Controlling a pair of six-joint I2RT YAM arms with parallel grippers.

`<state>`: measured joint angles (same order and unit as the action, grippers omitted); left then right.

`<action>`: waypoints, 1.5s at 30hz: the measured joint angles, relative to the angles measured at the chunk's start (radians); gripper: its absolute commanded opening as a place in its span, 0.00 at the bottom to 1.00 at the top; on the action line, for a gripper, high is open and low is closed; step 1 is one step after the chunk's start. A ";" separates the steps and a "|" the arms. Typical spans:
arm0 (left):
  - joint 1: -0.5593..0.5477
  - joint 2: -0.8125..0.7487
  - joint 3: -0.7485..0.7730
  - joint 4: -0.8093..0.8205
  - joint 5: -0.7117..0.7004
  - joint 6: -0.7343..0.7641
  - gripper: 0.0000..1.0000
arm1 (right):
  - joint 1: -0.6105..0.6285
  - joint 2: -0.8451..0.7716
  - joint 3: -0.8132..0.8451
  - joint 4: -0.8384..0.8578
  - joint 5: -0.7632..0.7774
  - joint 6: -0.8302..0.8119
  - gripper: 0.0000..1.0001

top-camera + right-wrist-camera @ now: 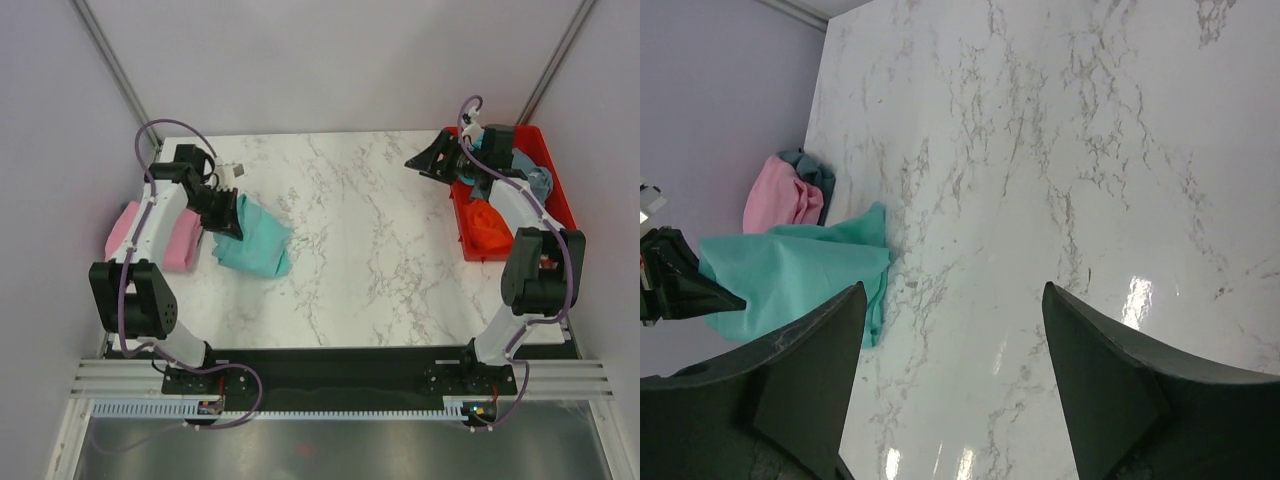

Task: Fold and stack the t-shirts
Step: Neatly place the folded tshirt to the corner

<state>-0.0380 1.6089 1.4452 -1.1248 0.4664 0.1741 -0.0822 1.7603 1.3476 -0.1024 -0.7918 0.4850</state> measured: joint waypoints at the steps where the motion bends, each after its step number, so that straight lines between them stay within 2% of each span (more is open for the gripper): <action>1: 0.020 -0.010 -0.002 -0.023 -0.017 0.015 0.02 | 0.000 0.000 -0.008 0.002 -0.006 0.001 0.80; 7: 0.127 -0.017 -0.002 -0.085 -0.147 0.077 0.02 | 0.002 -0.021 -0.082 0.041 -0.026 0.055 0.79; 17: 0.123 -0.023 0.042 -0.089 -0.367 0.099 0.02 | 0.001 -0.088 -0.115 0.160 -0.015 0.182 0.80; 32: 0.188 -0.076 0.224 -0.101 -0.537 0.140 0.02 | 0.001 -0.112 -0.117 0.218 -0.012 0.219 0.80; 45: 0.208 -0.079 0.217 -0.095 -0.651 0.196 0.02 | 0.001 -0.110 -0.140 0.263 -0.013 0.269 0.80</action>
<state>0.1703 1.5303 1.6623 -1.2201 -0.1844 0.3698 -0.0814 1.6505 1.2076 0.1608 -0.8043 0.7540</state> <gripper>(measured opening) 0.056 0.796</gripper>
